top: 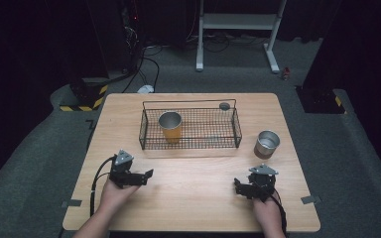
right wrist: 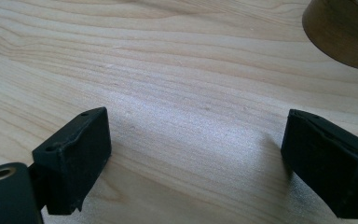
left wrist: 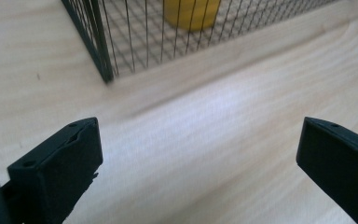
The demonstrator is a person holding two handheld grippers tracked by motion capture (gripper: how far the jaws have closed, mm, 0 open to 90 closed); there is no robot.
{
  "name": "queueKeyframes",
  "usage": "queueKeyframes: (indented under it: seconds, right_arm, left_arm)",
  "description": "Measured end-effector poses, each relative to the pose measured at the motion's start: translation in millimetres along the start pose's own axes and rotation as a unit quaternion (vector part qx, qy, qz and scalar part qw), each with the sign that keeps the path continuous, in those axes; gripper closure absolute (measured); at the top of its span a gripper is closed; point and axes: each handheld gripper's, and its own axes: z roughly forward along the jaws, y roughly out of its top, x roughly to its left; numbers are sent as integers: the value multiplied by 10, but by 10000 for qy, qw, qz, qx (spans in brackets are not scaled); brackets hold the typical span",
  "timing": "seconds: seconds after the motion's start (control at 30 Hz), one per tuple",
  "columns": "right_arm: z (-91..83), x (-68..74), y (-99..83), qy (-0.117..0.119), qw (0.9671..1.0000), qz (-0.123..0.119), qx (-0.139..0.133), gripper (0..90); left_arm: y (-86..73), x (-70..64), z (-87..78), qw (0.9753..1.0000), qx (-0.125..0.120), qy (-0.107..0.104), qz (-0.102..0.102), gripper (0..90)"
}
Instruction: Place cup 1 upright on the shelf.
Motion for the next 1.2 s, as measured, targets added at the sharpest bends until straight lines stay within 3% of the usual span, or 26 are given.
queueKeyframes:
  seconds: [0.27, 0.47, 0.9, 1.2]
  right_arm:
    - [0, 0, 0, 2, 10000, -2, 0, 83]
    - [-1, 0, 0, 2, 10000, 0, 1, 83]
    - [-15, -5, -9, -33, 10000, -4, -9, 97]
    - [-96, -80, 7, -65, 9997, 24, -226, 121]
  left_arm:
    - [-283, -7, -16, 9988, 477, 88, 110, 18]
    - [-371, -55, -76, 9975, 517, 303, 378, 21]
    - [-414, -91, -79, 9974, 390, 577, 204, 1]
    - [-410, -91, -73, 9975, 382, 556, 230, 5]
